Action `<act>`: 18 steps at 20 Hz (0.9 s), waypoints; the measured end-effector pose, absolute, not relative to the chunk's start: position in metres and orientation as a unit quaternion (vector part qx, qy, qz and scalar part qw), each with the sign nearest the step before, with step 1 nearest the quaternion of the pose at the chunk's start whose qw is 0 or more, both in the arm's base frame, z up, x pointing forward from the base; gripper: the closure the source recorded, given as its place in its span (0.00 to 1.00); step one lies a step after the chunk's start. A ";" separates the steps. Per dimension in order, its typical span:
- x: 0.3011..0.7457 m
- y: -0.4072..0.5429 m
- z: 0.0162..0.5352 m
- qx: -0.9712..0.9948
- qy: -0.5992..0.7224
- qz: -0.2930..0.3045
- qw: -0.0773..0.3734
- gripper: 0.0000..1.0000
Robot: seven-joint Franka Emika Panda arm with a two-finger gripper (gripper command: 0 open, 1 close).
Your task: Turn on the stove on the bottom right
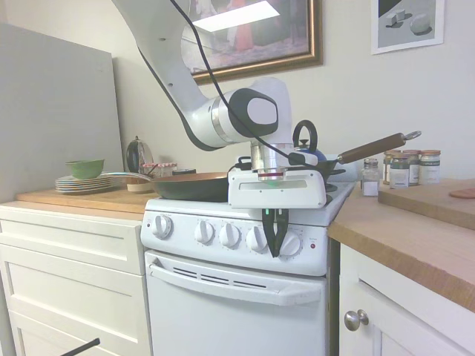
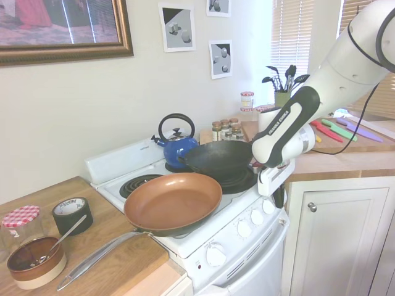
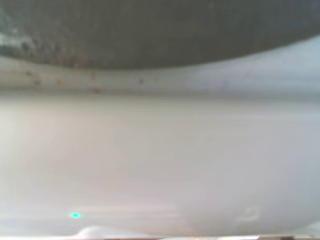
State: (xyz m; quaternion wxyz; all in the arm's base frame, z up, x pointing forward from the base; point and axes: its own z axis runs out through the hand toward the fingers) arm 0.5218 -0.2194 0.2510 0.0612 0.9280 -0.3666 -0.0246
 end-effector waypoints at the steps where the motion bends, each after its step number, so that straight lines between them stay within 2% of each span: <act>1: 0.522 -0.219 0.248 0.928 -0.366 -0.026 0.062 1.00; 13: 0.521 -0.215 0.231 0.927 -0.367 -0.034 0.065 1.00; 18: 0.515 -0.214 0.240 0.926 -0.370 -0.015 0.068 1.00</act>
